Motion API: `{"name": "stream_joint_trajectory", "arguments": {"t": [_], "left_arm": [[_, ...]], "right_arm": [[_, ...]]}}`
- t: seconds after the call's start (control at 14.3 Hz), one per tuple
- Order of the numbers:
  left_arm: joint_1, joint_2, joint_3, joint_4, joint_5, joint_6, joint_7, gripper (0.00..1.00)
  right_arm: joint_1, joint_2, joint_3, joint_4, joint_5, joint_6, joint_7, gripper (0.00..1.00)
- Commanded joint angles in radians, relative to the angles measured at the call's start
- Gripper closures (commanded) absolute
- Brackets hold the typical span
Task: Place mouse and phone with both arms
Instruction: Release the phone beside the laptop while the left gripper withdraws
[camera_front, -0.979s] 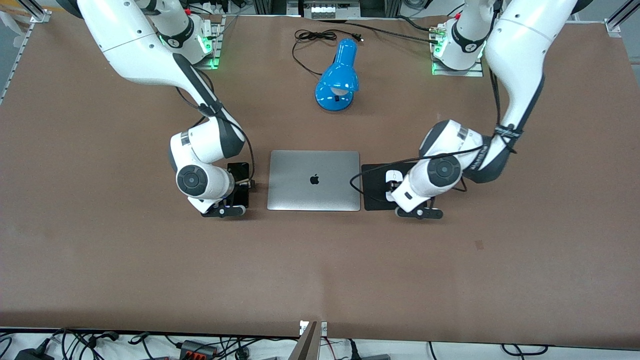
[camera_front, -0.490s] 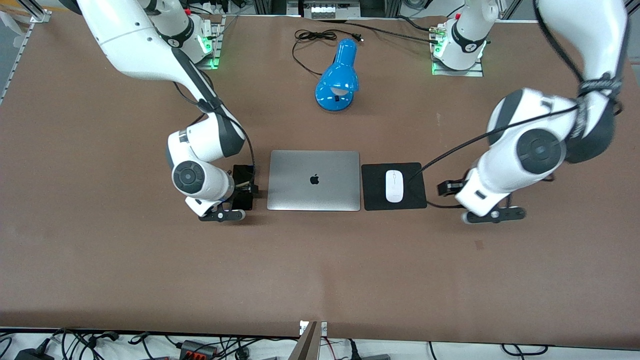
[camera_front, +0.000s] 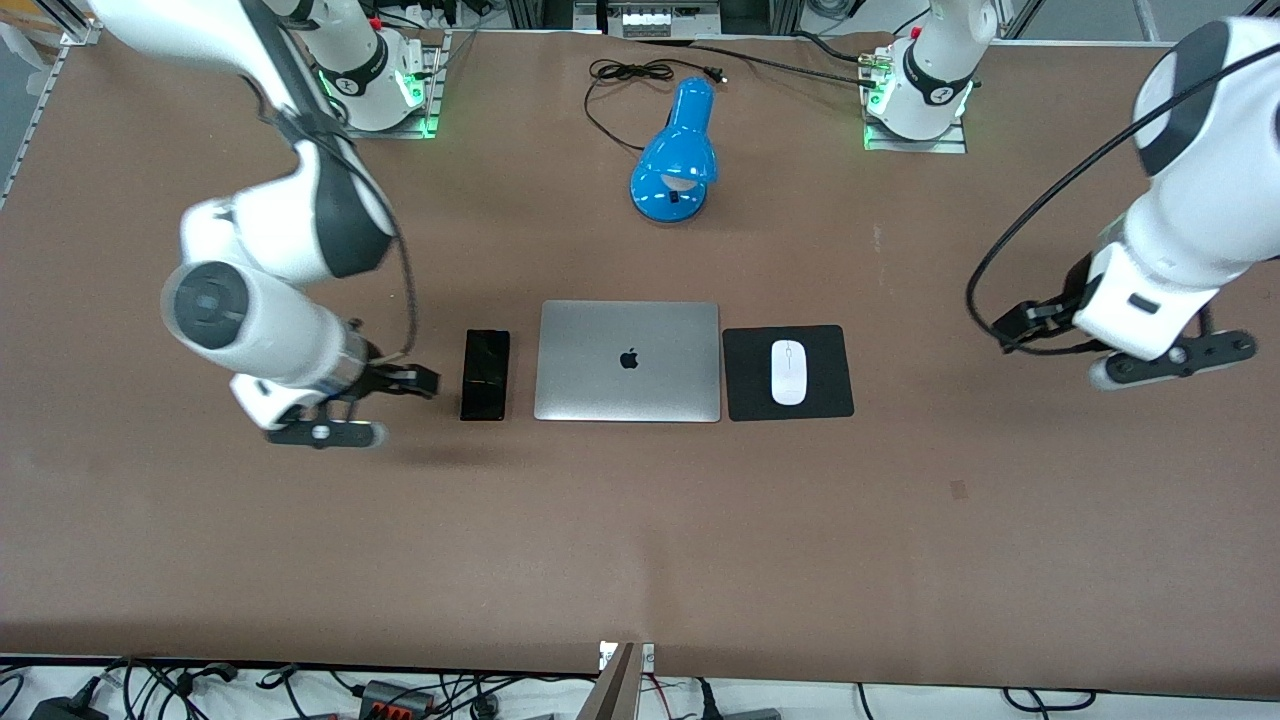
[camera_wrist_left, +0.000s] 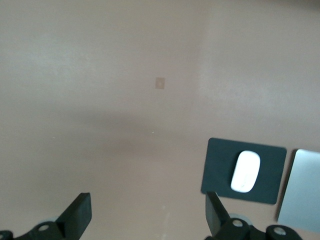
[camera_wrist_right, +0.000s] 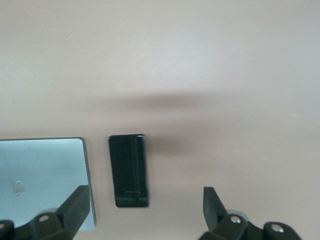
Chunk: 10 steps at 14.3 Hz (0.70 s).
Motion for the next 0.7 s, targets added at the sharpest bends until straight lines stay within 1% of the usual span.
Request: {"name": "stream_joint_trajectory", "arguments": {"t": [0.0, 0.07, 0.14, 0.21, 0.28, 0.35, 0.42, 0.56, 0.63], "left_arm": [[0.008, -0.050, -0.010, -0.016, -0.022, -0.041, 0.188, 0.00], [0.003, -0.056, -0.009, -0.015, -0.037, -0.058, 0.240, 0.00], [-0.011, -0.061, 0.014, -0.018, -0.095, -0.058, 0.241, 0.00], [-0.043, -0.065, 0.055, -0.021, -0.114, -0.058, 0.235, 0.00], [-0.092, -0.065, 0.130, -0.016, -0.120, -0.050, 0.233, 0.00], [-0.162, -0.068, 0.224, -0.013, -0.131, -0.029, 0.235, 0.00], [-0.210, -0.079, 0.276, -0.013, -0.134, -0.035, 0.239, 0.00], [-0.218, -0.114, 0.283, -0.024, -0.141, -0.108, 0.235, 0.00], [-0.216, -0.119, 0.281, -0.025, -0.141, -0.110, 0.233, 0.00]], "right_arm": [[-0.069, 0.012, 0.010, 0.153, 0.004, -0.153, -0.021, 0.00], [-0.098, 0.010, 0.010, 0.193, 0.004, -0.194, -0.044, 0.00], [-0.121, 0.003, 0.009, 0.213, 0.004, -0.213, -0.074, 0.00], [-0.152, -0.011, 0.009, 0.222, 0.004, -0.214, -0.117, 0.00], [-0.183, -0.023, 0.009, 0.222, 0.007, -0.213, -0.146, 0.00], [-0.197, -0.057, 0.001, 0.216, 0.004, -0.207, -0.171, 0.00], [-0.191, -0.078, -0.028, 0.216, 0.002, -0.213, -0.209, 0.00], [-0.186, -0.123, -0.091, 0.201, 0.008, -0.213, -0.265, 0.00], [-0.188, -0.144, -0.102, 0.187, 0.005, -0.213, -0.295, 0.00]]}}
